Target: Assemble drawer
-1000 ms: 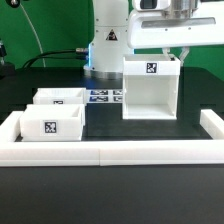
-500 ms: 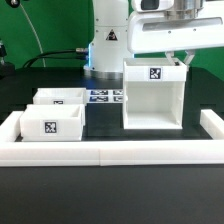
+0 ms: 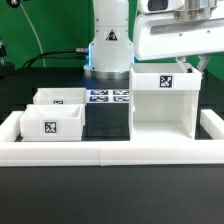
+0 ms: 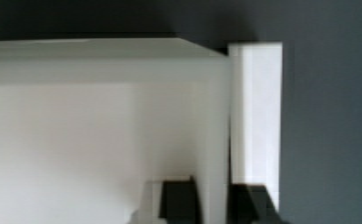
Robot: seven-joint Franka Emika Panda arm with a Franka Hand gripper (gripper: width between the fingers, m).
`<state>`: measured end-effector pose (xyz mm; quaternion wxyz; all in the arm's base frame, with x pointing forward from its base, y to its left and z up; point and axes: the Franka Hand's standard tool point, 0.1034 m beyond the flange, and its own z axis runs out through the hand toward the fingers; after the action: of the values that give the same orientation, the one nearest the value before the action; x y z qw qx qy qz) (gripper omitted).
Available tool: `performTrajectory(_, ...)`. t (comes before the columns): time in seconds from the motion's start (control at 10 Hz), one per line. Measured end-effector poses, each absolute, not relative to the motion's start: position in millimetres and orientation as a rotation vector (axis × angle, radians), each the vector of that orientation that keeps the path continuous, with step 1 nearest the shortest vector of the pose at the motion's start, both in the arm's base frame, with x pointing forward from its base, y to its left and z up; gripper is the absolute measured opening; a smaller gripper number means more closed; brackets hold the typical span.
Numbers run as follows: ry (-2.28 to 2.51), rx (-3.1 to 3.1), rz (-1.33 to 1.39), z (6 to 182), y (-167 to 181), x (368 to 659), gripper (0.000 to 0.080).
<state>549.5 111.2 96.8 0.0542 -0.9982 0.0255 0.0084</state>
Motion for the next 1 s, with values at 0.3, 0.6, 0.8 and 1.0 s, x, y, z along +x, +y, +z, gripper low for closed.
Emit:
performTrajectory(0.3,0.08,-3.025,-0.022,97.0,108.2,577.9,0.0041)
performTrajectory(0.6,0.107,-3.022,-0.031,99.0,108.9,581.6,0.0041)
performTrajectory(0.8,0.28,-3.007,-0.025,99.7,110.5,582.3,0.0041)
performTrajectory(1.0,0.467,-2.981,-0.016,100.0,112.0,582.6,0.0041)
